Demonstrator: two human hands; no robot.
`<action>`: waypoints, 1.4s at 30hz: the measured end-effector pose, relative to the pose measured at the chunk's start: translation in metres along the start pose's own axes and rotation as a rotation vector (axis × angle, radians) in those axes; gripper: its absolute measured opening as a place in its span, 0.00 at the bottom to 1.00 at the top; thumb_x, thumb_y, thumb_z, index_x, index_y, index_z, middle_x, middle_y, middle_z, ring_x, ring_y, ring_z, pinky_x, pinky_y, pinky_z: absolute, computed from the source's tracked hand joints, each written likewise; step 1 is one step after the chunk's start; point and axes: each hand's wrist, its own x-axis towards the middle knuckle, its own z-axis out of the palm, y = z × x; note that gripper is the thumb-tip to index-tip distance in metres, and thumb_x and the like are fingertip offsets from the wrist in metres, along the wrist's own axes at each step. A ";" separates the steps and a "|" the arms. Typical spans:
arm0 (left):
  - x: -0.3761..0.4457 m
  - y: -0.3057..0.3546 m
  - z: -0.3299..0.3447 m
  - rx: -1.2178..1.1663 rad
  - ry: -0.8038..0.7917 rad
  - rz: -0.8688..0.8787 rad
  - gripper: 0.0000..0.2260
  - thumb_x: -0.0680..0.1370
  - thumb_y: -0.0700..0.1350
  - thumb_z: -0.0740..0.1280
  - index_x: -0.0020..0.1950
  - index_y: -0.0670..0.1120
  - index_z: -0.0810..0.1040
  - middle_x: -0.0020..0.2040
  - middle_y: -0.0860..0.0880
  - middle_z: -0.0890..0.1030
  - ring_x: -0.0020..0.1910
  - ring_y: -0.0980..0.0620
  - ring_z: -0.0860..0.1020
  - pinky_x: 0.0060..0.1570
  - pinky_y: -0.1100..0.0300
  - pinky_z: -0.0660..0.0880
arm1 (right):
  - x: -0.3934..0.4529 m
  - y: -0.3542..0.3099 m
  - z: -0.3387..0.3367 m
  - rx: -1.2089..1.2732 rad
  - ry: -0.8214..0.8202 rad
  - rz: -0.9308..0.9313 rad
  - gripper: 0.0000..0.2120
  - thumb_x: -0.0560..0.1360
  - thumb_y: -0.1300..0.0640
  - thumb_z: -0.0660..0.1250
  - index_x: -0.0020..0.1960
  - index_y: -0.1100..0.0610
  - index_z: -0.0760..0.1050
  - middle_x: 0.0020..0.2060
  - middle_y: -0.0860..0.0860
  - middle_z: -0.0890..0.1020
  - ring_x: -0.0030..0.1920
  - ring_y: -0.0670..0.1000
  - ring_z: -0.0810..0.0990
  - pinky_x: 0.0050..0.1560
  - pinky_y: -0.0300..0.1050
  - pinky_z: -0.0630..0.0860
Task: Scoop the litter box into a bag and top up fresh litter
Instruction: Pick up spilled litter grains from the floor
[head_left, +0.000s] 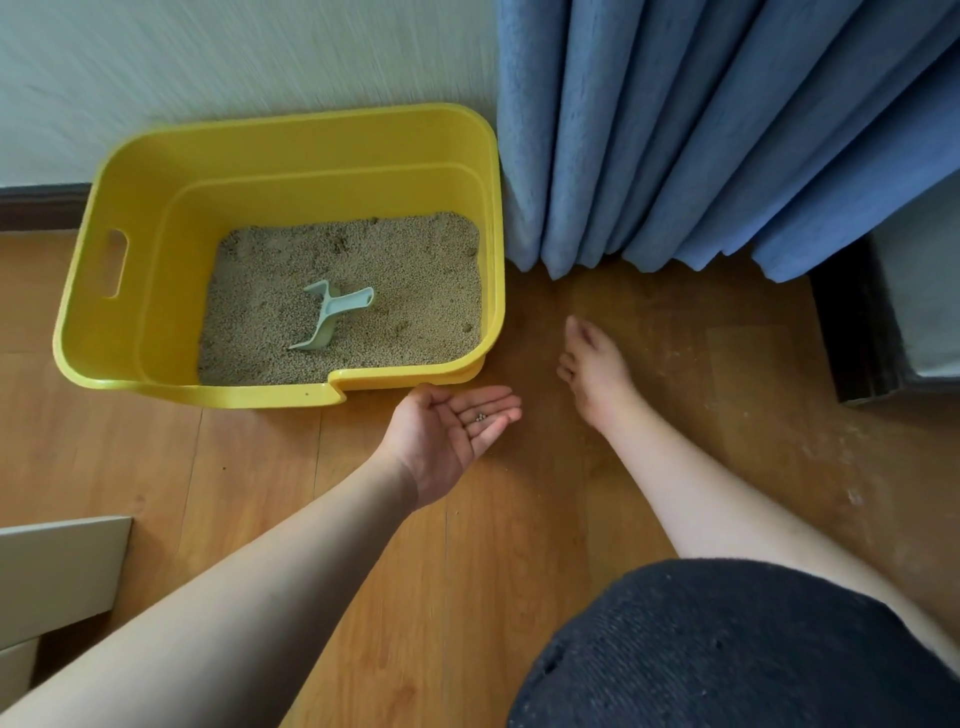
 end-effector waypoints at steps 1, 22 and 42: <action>0.001 0.000 0.003 0.003 0.000 0.001 0.25 0.81 0.46 0.46 0.58 0.31 0.77 0.57 0.32 0.80 0.56 0.39 0.81 0.58 0.55 0.77 | -0.005 0.000 -0.010 0.245 -0.016 0.074 0.06 0.80 0.50 0.61 0.53 0.50 0.74 0.36 0.45 0.73 0.37 0.45 0.70 0.43 0.41 0.69; 0.007 -0.013 0.023 0.057 -0.020 -0.005 0.26 0.81 0.45 0.46 0.56 0.31 0.78 0.55 0.32 0.81 0.50 0.40 0.84 0.56 0.55 0.76 | -0.008 -0.012 -0.041 -0.902 0.059 -0.281 0.18 0.76 0.45 0.66 0.60 0.55 0.77 0.53 0.50 0.80 0.53 0.49 0.78 0.49 0.40 0.72; -0.001 -0.011 0.027 0.018 -0.055 0.005 0.25 0.80 0.45 0.47 0.56 0.30 0.78 0.56 0.32 0.80 0.52 0.39 0.83 0.53 0.55 0.80 | 0.004 -0.012 -0.019 -1.005 0.109 -0.202 0.12 0.79 0.49 0.63 0.59 0.54 0.76 0.51 0.49 0.80 0.50 0.50 0.78 0.46 0.42 0.71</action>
